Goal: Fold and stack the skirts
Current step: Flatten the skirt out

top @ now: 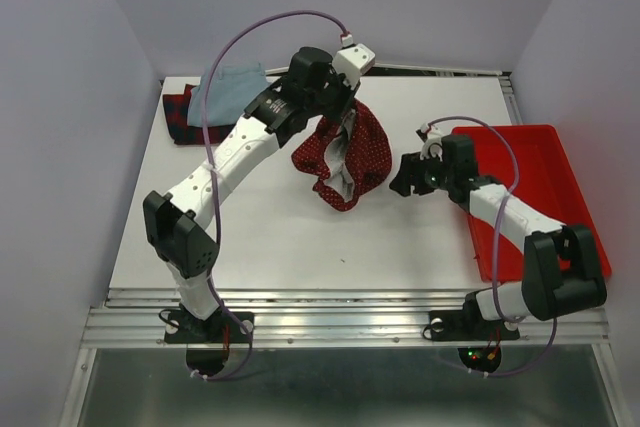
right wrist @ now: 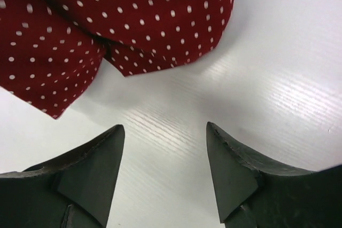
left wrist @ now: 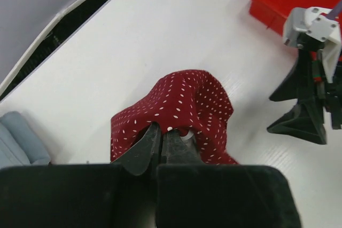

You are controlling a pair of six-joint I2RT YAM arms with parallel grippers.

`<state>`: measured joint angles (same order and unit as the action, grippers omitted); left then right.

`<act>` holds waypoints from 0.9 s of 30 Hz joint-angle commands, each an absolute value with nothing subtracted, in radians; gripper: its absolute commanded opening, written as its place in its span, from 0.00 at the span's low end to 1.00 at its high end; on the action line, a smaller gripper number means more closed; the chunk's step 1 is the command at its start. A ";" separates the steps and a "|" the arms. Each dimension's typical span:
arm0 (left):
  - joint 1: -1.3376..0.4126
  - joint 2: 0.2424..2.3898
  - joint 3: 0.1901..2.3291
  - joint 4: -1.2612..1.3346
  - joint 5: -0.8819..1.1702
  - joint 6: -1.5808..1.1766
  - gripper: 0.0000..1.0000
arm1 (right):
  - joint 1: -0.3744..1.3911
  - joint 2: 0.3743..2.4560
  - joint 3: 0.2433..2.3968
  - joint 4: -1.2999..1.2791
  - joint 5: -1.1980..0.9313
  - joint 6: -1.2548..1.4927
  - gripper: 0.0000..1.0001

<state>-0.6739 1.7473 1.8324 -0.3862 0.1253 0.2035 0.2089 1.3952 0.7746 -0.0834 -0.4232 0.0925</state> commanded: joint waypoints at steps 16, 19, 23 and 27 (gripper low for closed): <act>-0.664 1.799 1.943 -0.456 0.230 0.167 0.00 | 0.412 1.370 0.785 0.132 -0.522 0.270 0.51; -0.644 1.825 1.962 -0.450 0.219 0.146 0.00 | 0.477 1.416 0.816 0.124 -0.451 0.322 0.55; -0.617 1.856 1.985 -0.443 0.213 0.123 0.00 | 0.543 1.477 0.845 0.121 -0.307 0.371 0.62; -0.594 1.875 1.994 -0.439 0.224 0.110 0.00 | 0.583 1.572 0.919 0.098 -0.155 0.426 0.64</act>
